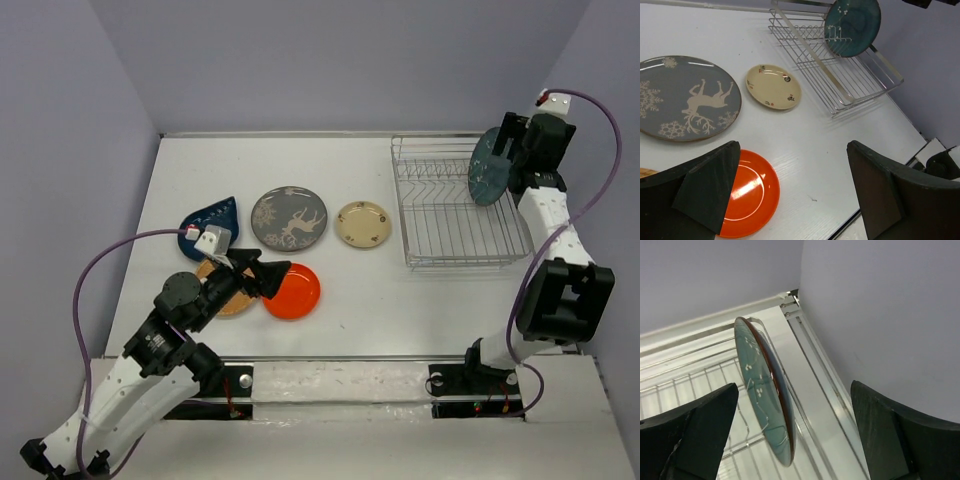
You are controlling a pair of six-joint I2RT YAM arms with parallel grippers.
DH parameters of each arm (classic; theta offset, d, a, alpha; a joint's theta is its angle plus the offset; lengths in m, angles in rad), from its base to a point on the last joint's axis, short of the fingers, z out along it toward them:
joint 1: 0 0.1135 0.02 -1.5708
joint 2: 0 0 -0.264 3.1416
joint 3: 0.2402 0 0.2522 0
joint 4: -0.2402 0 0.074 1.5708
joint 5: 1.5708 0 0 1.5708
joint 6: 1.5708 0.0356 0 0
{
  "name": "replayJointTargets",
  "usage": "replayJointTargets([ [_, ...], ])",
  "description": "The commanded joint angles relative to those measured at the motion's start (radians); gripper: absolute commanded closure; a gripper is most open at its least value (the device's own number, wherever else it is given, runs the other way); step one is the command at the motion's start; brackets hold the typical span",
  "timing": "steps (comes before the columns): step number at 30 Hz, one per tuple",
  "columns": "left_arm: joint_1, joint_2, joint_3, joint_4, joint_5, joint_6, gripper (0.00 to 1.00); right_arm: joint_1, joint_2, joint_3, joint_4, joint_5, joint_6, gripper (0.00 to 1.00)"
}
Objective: Load the plates into the dish rack
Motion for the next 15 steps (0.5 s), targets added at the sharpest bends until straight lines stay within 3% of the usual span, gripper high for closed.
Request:
replayJointTargets([
  [1,-0.001,0.026,0.033,0.023,-0.052,-0.071,0.01,-0.003,-0.140,-0.048,0.050,0.044,0.242,0.00],
  [5,0.001,0.092,0.045,0.005,-0.054,-0.109,0.01,-0.003,-0.257,-0.106,-0.026,0.037,0.393,0.00],
  [10,0.010,0.188,0.080,0.000,-0.048,-0.160,0.01,0.034,-0.464,-0.279,-0.053,-0.147,0.590,0.04],
  [15,0.011,0.239,0.046,0.067,-0.083,-0.273,0.01,0.225,-0.700,-0.456,-0.018,-0.229,0.667,0.13],
])
